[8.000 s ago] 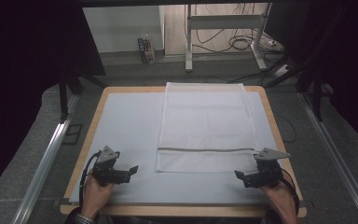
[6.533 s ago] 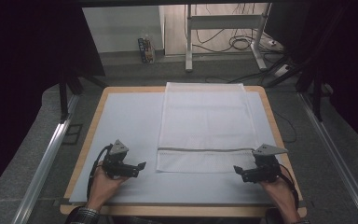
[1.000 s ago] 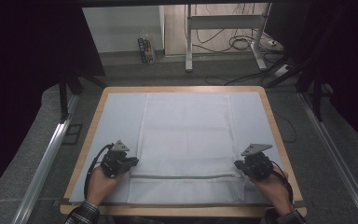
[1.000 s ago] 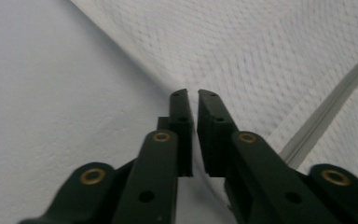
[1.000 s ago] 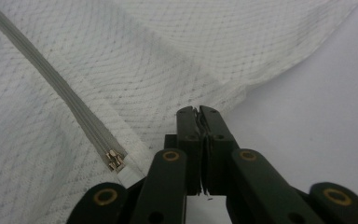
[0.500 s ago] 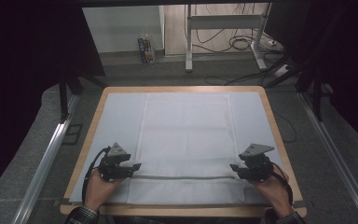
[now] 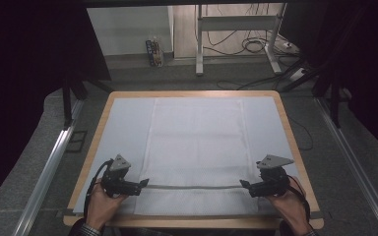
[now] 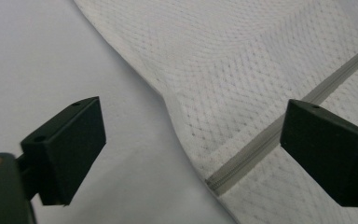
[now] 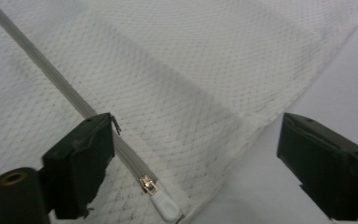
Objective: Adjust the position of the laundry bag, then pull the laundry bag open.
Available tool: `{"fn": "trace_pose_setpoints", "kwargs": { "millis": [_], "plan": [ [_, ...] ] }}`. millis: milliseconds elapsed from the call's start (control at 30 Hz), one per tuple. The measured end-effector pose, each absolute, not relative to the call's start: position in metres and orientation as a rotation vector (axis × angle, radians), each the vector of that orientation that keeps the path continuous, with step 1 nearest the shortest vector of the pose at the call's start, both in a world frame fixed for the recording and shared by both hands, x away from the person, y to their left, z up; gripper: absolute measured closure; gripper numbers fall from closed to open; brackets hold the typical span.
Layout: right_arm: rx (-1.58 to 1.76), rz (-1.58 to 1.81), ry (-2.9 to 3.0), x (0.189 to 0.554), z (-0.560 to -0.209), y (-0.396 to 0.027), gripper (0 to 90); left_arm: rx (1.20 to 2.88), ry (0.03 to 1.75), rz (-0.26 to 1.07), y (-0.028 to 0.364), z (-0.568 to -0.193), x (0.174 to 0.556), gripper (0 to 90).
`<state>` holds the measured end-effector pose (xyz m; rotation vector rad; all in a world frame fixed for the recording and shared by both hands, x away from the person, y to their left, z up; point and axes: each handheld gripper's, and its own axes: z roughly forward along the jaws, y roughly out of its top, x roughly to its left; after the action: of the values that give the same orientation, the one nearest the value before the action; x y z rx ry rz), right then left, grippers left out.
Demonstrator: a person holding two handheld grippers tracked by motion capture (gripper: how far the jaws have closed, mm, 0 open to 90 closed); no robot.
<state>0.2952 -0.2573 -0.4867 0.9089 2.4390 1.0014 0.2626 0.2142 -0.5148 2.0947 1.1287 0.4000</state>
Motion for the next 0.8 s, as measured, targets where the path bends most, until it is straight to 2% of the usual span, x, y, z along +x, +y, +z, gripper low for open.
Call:
{"fn": "trace_pose_setpoints", "kwargs": {
  "millis": [233,800],
  "plan": [
    [0.930,1.059,2.439,0.287,-0.491,-0.267,0.3,2.112,1.078,0.446,0.216,-0.518,0.256,0.7],
    [0.929,1.055,2.435,0.288,-0.495,-0.272,0.0,2.124,1.050,0.470,0.218,-0.522,0.256,0.0]
  ]
}}
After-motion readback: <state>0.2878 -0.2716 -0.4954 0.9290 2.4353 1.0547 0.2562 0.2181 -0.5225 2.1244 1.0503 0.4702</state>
